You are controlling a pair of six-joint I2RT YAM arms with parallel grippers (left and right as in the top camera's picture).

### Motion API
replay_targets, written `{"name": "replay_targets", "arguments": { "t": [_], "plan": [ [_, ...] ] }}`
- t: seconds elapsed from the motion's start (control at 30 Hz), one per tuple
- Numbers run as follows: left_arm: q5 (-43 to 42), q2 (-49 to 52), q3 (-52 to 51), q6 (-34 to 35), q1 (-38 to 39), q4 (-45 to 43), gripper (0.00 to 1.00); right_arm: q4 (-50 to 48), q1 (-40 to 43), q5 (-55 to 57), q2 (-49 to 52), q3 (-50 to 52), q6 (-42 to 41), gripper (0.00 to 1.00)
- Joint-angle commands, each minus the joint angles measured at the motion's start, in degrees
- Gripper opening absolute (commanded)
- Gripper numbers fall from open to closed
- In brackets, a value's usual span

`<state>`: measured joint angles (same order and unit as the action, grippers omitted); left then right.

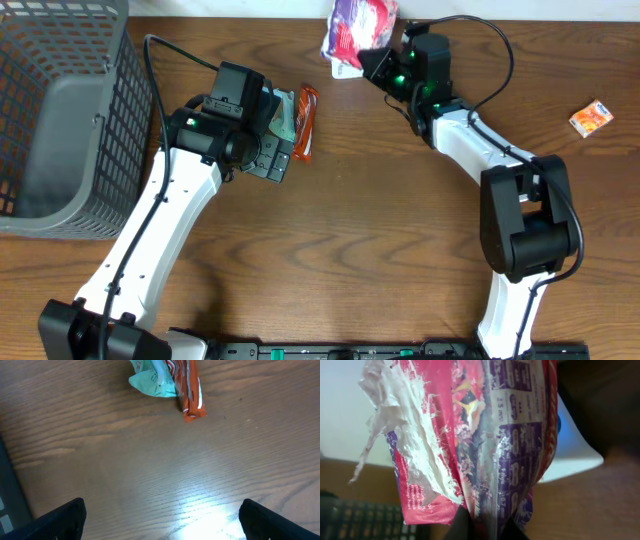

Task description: Scan the item barcode

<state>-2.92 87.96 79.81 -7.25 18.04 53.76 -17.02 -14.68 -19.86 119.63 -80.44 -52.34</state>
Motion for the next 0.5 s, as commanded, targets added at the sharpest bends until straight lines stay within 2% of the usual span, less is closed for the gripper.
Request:
{"name": "replay_targets", "arguments": {
  "t": [0.0, 0.17, 0.33, 0.47],
  "plan": [
    [-0.33, 0.11, 0.66, 0.72, -0.17, 0.17, 0.98, -3.04, 0.2, 3.63, 2.95, -0.98, -5.97, 0.01],
    [-0.33, 0.11, 0.66, 0.72, -0.17, 0.17, 0.98, -3.5, 0.22, 3.06, 3.41, -1.07, -4.2, 0.01],
    [-0.33, 0.11, 0.66, 0.72, -0.17, 0.17, 0.98, -3.28, 1.05, -2.54, 3.08, -3.82, -0.17, 0.01],
    [-0.33, 0.11, 0.66, 0.72, -0.17, 0.17, 0.98, 0.85, 3.04, -5.14, 0.85, -6.25, 0.79, 0.01]
  ]
}}
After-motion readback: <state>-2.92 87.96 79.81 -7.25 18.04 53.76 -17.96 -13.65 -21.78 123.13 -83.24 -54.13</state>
